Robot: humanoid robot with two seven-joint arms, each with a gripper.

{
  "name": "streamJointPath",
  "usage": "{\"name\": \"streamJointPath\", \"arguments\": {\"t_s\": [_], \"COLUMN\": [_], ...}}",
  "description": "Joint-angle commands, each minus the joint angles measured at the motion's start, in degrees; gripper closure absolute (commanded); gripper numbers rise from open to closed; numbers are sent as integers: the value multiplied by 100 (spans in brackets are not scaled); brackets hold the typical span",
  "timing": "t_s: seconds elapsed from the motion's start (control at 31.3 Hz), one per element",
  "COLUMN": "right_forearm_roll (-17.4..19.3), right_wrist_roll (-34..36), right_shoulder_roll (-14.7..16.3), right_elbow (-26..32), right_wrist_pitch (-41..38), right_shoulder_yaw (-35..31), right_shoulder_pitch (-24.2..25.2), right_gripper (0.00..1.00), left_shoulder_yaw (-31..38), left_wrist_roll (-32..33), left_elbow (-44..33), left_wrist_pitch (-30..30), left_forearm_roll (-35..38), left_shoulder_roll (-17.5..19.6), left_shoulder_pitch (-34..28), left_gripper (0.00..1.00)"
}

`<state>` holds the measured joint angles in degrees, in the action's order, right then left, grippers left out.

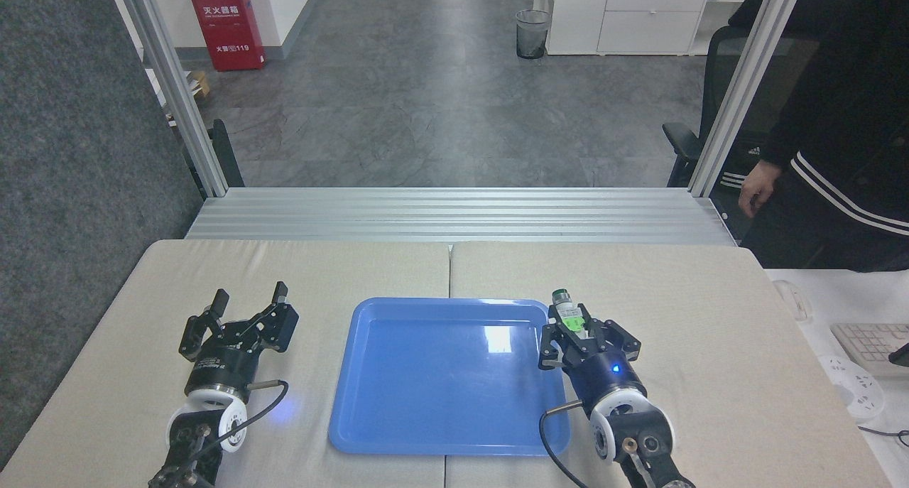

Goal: Pick up switch part and place in tray
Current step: 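Carry the switch part with the right gripper over the blue tray, then lower the switch part into the tray and open the right gripper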

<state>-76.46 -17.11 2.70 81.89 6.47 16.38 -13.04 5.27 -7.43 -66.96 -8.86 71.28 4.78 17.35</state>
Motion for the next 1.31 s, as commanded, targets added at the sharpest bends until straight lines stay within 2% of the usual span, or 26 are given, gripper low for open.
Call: {"name": "streamJointPath", "arguments": {"t_s": [0.0, 0.13, 0.29, 0.38, 0.41, 0.57, 0.64, 0.83, 0.96, 1.12, 1.18, 1.28], "right_forearm_roll": [-203, -255, -624, -660, -651, -616, -581, -476, -168, -141, -124, -19], "right_wrist_roll": [-11, -11, -20, -99, -151, -178, -170, -82, 15, 348, 594, 928], "right_shoulder_roll": [-489, -700, -788, -788, -788, -797, -797, -806, -981, -938, -754, -245], "right_elbow": [-190, -506, -727, -779, -788, -788, -788, -710, -508, -419, -428, -437], "right_wrist_pitch": [-32, -32, -23, 3, 21, 100, 109, 91, 82, 56, -14, -356], "right_shoulder_yaw": [1297, 1324, 1350, 1368, 1368, 1376, 1368, 1254, 666, 120, -134, -512], "right_shoulder_pitch": [187, 170, 152, 152, 152, 152, 152, 135, -58, -392, -559, -604], "right_gripper": [100, 100, 100, 91, 83, 13, 4, 2, 2, 2, 2, 2], "left_shoulder_yaw": [0, 0, 0, 0, 0, 0, 0, 0, 0, 0, 0, 0], "left_wrist_roll": [14, 14, 14, 14, 14, 14, 14, 14, 14, 14, 5, -3], "left_elbow": [-10, -19, -19, -19, -19, -19, -19, -19, -19, -19, -19, -19], "left_wrist_pitch": [-2, -2, -2, -2, -2, -2, -2, -2, -2, -11, -28, -37], "left_forearm_roll": [0, 0, 0, 0, 0, 0, 0, 0, 0, 0, 0, 0], "left_shoulder_roll": [-12, -3, 6, 6, 6, -3, -3, 6, -3, -3, 6, 6], "left_shoulder_pitch": [-4, -4, -4, -4, -4, -4, -4, -4, -4, -4, -4, -4], "left_gripper": [0, 0, 0, 0, 0, 0, 0, 0, 0, 0, 0, 0]}}
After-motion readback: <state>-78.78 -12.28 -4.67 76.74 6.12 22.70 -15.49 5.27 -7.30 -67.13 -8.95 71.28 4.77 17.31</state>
